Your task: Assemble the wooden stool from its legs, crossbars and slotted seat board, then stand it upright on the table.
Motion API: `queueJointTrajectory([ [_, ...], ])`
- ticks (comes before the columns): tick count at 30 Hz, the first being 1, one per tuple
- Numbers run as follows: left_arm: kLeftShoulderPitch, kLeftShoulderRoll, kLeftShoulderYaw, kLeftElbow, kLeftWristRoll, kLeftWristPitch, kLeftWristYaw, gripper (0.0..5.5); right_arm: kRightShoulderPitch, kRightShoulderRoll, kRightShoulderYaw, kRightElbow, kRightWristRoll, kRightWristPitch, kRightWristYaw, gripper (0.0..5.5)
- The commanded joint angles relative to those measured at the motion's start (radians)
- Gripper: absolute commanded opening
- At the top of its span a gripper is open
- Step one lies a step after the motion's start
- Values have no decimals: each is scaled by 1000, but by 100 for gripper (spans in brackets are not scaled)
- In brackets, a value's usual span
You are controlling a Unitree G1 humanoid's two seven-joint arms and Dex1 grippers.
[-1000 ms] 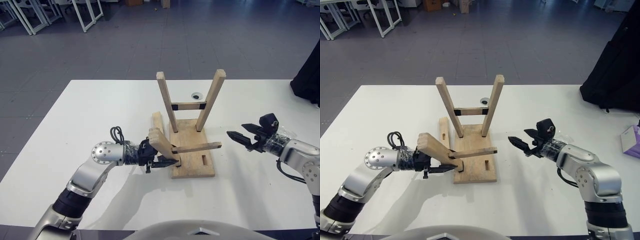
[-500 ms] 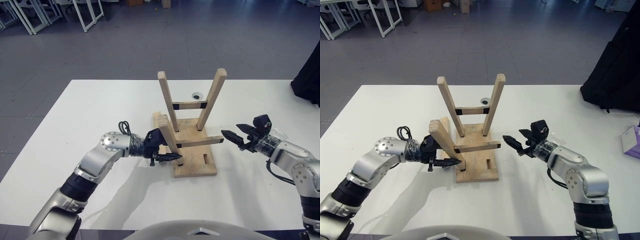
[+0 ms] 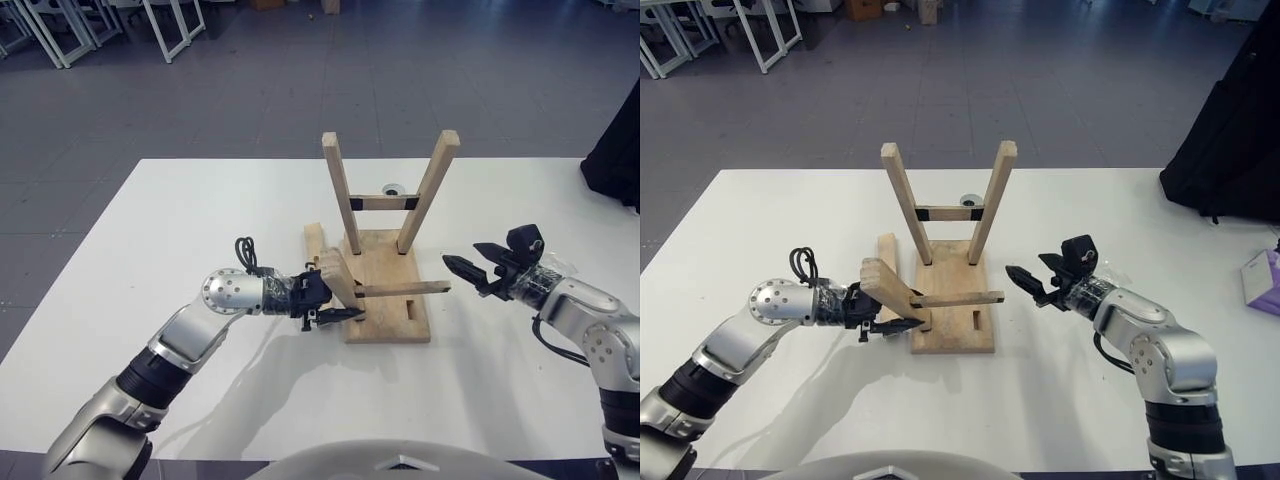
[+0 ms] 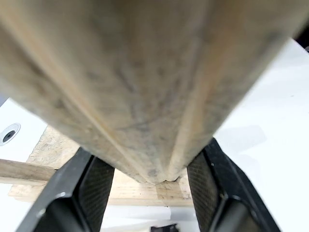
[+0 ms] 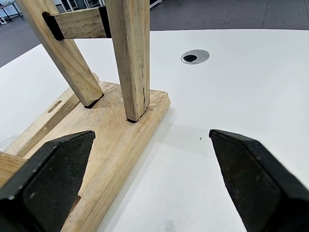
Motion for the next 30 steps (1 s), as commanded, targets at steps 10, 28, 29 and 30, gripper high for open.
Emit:
queueJointTrajectory([
  [10,97,206,99,39,235,154,-74,416,-2,24,-12,-24,-65,-8,-10,438],
  [28,487,-383,408,-548,181,924,737,450,82,82,-52,-100,-71,9,-70,438],
  [29,486,-368,382,-528,202,903,740,450,79,82,-51,-99,-71,10,-69,438],
  [30,491,-359,362,-514,222,883,748,450,72,80,-47,-94,-71,10,-64,438],
])
